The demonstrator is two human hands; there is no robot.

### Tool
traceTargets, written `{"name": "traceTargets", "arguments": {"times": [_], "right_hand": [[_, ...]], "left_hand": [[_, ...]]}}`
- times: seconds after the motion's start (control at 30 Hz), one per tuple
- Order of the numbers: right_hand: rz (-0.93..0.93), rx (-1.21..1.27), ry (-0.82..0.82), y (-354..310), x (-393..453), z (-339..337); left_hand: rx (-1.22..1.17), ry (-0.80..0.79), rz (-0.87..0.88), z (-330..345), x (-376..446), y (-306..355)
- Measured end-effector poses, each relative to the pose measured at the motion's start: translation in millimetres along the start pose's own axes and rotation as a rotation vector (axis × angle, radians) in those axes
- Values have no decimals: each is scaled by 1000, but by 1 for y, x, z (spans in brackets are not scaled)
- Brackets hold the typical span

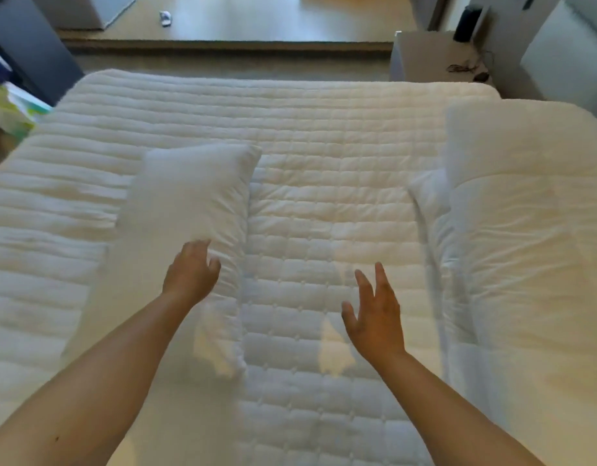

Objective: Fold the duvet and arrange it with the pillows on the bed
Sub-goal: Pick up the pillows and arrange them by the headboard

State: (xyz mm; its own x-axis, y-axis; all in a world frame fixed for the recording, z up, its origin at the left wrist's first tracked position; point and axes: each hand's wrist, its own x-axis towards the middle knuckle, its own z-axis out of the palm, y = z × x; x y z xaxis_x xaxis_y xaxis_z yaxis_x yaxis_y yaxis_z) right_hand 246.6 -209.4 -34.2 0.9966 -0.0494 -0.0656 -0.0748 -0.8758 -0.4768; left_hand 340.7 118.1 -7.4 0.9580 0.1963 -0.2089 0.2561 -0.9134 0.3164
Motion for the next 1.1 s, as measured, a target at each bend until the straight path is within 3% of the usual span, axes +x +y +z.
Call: {"name": "traceTargets", "arguments": {"times": [0.2, 0.33, 0.4, 0.5, 0.6, 0.67, 0.73, 0.8, 0.83, 0.9, 1.0, 1.1], "right_hand": [[218, 256, -389, -131, 36, 96], [466, 546, -620, -180, 57, 149], [523, 602, -635, -193, 60, 171], [425, 602, -495, -197, 66, 184], [317, 506, -392, -179, 71, 159], [291, 462, -348, -154, 68, 134], [353, 409, -479, -130, 60, 110], [450, 256, -718, -111, 56, 100], [459, 172, -811, -103, 60, 99], [452, 183, -873, -102, 77, 99], [531, 541, -669, -117, 121, 113], [539, 732, -492, -131, 157, 145]], "left_hand": [[-3, 45, -334, -40, 23, -157], [-146, -40, -583, -29, 28, -235], [-248, -103, -677, -13, 26, -263], [-420, -156, -703, 8, 25, -286], [-657, -381, -666, 3, 13, -278], [-732, -688, -603, -8, -3, -267], [-628, -970, -479, -13, -18, -260], [-504, -1073, -434, -6, -18, -254], [-490, -1014, -463, 0, -12, -253], [-621, -719, -492, 5, 8, -243], [-935, -274, -484, 12, 46, -228], [-1034, -198, -452, 22, 74, -226]]}}
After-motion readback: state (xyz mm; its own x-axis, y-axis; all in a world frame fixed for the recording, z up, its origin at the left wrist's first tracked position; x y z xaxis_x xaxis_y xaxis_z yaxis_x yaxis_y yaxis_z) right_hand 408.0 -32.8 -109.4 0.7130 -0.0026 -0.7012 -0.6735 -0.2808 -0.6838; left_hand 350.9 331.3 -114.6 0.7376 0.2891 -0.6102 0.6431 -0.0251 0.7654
